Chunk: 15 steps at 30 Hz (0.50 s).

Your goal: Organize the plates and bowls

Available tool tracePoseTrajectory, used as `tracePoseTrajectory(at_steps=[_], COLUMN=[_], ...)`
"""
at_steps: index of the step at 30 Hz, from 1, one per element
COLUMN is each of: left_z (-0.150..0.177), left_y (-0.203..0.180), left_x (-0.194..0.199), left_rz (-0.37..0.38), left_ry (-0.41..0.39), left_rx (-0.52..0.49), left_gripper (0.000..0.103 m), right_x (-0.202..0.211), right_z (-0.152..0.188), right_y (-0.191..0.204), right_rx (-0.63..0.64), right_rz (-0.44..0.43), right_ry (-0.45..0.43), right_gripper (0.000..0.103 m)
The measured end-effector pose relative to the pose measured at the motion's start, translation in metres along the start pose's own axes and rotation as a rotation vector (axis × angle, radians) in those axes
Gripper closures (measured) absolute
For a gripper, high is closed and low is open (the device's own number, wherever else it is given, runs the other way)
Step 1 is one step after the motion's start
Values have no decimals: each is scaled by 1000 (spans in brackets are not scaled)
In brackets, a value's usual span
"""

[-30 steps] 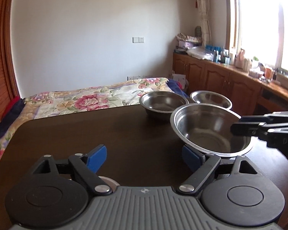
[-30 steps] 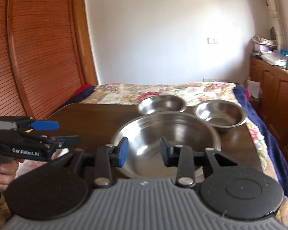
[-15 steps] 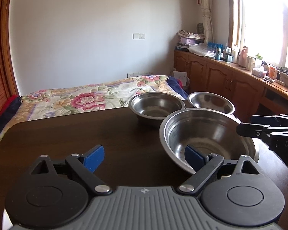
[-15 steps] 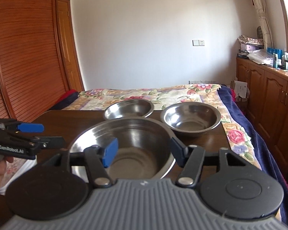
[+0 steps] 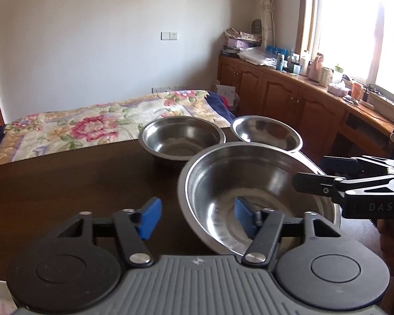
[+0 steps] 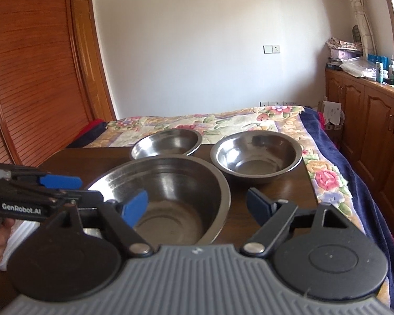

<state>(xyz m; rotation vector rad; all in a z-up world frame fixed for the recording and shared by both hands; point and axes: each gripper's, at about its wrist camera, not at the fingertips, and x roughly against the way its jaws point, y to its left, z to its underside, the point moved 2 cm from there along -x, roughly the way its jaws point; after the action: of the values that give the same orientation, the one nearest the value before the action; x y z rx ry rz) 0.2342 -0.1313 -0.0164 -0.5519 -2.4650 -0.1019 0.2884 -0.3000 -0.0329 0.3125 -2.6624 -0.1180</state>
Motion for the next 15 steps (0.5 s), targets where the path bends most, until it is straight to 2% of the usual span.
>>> tracePoseTrajectory(at_steps=[4, 8, 10, 15], left_z=[-1, 1, 1, 2], left_y=[-1, -1, -2, -2], left_x=[-7, -13, -15, -19], left_rz=[-1, 9, 13, 25], left_ry=[18, 38, 43, 55], left_rx=[5, 10, 10, 17], left_gripper=[49, 49, 50, 56], right_x=[-4, -7, -9, -13], right_z=[0, 1, 1, 3], right_y=[-1, -3, -3, -3], right_rx=[-5, -14, -18, -34], right_rz=[-20, -30, -35, -55], right_ry=[21, 34, 45, 65], right_gripper=[21, 21, 23, 37])
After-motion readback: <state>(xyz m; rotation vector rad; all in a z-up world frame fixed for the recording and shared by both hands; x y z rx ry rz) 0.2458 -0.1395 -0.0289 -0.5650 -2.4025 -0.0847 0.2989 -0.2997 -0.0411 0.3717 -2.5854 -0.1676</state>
